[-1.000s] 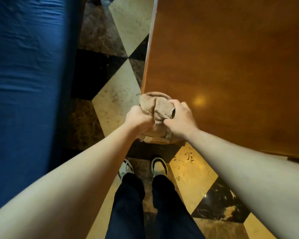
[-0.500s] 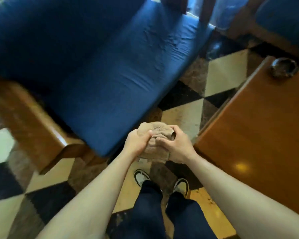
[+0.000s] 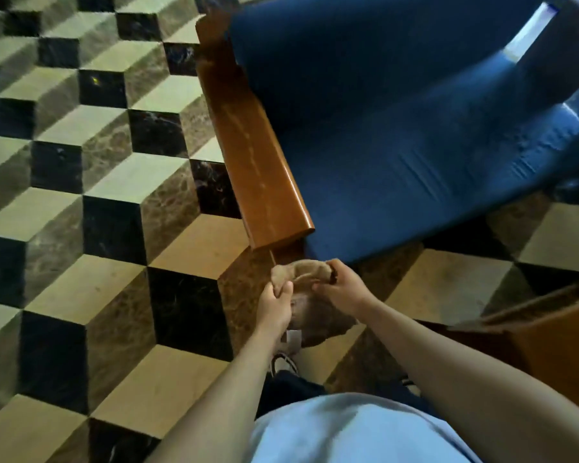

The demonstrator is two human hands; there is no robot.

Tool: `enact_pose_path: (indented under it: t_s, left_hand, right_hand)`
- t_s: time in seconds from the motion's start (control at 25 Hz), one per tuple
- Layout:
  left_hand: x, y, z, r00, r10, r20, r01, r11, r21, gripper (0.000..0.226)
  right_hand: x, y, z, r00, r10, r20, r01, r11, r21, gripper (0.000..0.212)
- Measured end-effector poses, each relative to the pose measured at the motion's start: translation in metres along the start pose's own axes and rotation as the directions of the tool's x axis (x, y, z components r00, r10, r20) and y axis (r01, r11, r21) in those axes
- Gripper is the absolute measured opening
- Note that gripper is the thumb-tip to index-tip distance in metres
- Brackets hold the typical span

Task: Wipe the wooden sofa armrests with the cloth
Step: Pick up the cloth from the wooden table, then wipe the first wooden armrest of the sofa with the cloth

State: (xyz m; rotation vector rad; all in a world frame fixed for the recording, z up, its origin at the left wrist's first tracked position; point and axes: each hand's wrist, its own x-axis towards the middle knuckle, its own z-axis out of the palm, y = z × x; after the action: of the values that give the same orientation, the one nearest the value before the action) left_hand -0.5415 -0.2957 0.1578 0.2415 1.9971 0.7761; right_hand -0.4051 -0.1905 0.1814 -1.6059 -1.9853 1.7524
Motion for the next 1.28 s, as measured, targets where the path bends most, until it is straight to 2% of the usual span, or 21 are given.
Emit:
enact_pose_path:
  t_s: [0.16,0.28,0.48,0.6,0.68,0.72,0.8,0.88,0.96,1.04,1.12,1.2,1.28]
  left_hand:
    - [0.056,0.003,-0.07,0.993,-0.077,0.084,0.079,0.997,-0.021,0.072]
    - [0.096,0.034,-0.091,0.99,0.035,0.134,-0.049,0.994,0.101,0.064]
    - [0.172,0.103,-0.074,0.965,0.222,0.138,-0.252,0.931,0.265,0.044]
    - [0.213,0.129,-0.051,0.944,0.257,0.208,-0.32,0.864,0.387,0.041]
    - [0.231,0.139,-0.036,0.904,0.293,0.312,-0.419,0.753,0.506,0.047]
    - [0.238,0.142,-0.032,0.875,0.312,0.37,-0.478,0.678,0.559,0.049]
    - [0.25,0.144,-0.03,0.83,0.323,0.455,-0.555,0.556,0.619,0.053]
    - [0.261,0.148,-0.04,0.792,0.348,0.502,-0.61,0.457,0.647,0.054]
    - [0.269,0.149,-0.054,0.718,0.407,0.565,-0.692,0.33,0.642,0.052]
    - [0.282,0.154,-0.07,0.588,0.471,0.658,-0.8,0.218,0.559,0.045]
    - [0.306,0.167,-0.087,0.444,0.528,0.724,-0.88,0.106,0.462,0.035]
    - [0.332,0.187,-0.104,0.309,0.567,0.763,-0.918,-0.031,0.395,0.031]
    - [0.364,0.214,-0.12,0.19,0.571,0.799,-0.928,-0.162,0.336,0.031]
  right_hand:
    - [0.045,-0.032,0.05,0.998,0.05,-0.04,-0.049,0.998,0.048,0.04]
    - [0.071,-0.048,0.058,0.972,0.034,-0.231,-0.024,0.999,0.045,0.047]
    - [0.13,-0.05,0.08,0.858,0.014,-0.513,0.075,0.985,0.153,0.053]
    - [0.166,-0.04,0.089,0.778,0.112,-0.618,0.055,0.968,0.245,0.059]
    - [0.183,-0.039,0.09,0.725,0.22,-0.653,-0.032,0.957,0.287,0.053]
    - [0.189,-0.039,0.091,0.7,0.285,-0.655,-0.146,0.955,0.26,0.049]
    - [0.198,-0.042,0.094,0.678,0.41,-0.61,-0.435,0.893,0.116,0.054]
    - [0.207,-0.049,0.102,0.695,0.442,-0.568,-0.575,0.815,-0.069,0.07]
    - [0.219,-0.056,0.112,0.705,0.446,-0.552,-0.598,0.792,-0.124,0.08]
    - [0.237,-0.064,0.122,0.635,0.51,-0.581,-0.625,0.781,0.002,0.083]
    - [0.259,-0.07,0.126,0.482,0.59,-0.647,-0.649,0.737,0.188,0.079]
    - [0.281,-0.072,0.119,0.328,0.646,-0.689,-0.705,0.653,0.276,0.076]
    - [0.297,-0.072,0.106,0.204,0.699,-0.685,-0.764,0.551,0.335,0.082]
